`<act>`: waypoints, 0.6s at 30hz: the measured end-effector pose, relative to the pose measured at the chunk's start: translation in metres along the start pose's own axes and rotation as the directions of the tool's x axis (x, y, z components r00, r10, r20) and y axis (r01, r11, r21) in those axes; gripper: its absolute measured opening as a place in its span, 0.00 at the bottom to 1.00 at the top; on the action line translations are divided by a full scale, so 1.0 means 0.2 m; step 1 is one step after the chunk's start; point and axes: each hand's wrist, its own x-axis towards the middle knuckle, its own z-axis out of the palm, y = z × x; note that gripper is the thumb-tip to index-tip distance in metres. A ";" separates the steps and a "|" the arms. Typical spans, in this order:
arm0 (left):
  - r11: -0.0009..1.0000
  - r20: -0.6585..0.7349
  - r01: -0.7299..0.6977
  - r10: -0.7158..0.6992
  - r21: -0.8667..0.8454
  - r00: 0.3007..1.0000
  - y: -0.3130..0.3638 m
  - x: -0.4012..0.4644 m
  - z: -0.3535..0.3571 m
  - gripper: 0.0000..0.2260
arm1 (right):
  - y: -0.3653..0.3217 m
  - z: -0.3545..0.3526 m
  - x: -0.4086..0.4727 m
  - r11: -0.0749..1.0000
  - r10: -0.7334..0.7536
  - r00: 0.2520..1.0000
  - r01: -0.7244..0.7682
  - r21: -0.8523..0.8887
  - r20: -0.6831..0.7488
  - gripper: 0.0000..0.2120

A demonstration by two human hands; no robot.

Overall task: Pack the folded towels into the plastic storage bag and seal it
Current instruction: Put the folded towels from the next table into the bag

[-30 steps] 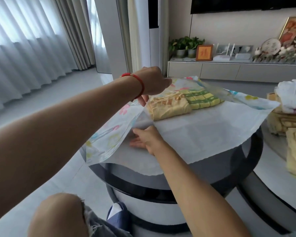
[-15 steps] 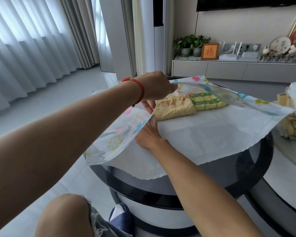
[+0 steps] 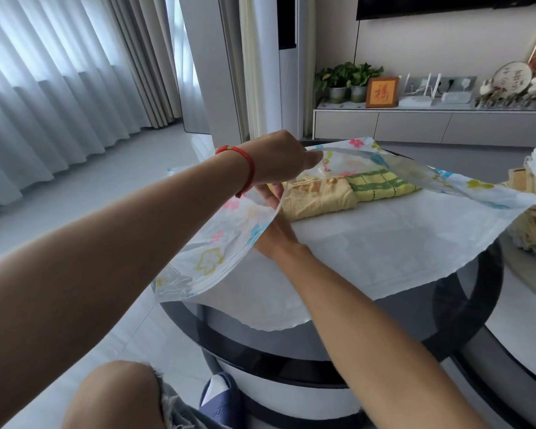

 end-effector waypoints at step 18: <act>0.992 -0.082 -0.052 0.062 0.115 0.995 -0.03 0.03 -0.06 0.20 | 0.57 -0.27 -0.01 0.890 0.190 0.950 -0.060 -0.452 0.248 0.30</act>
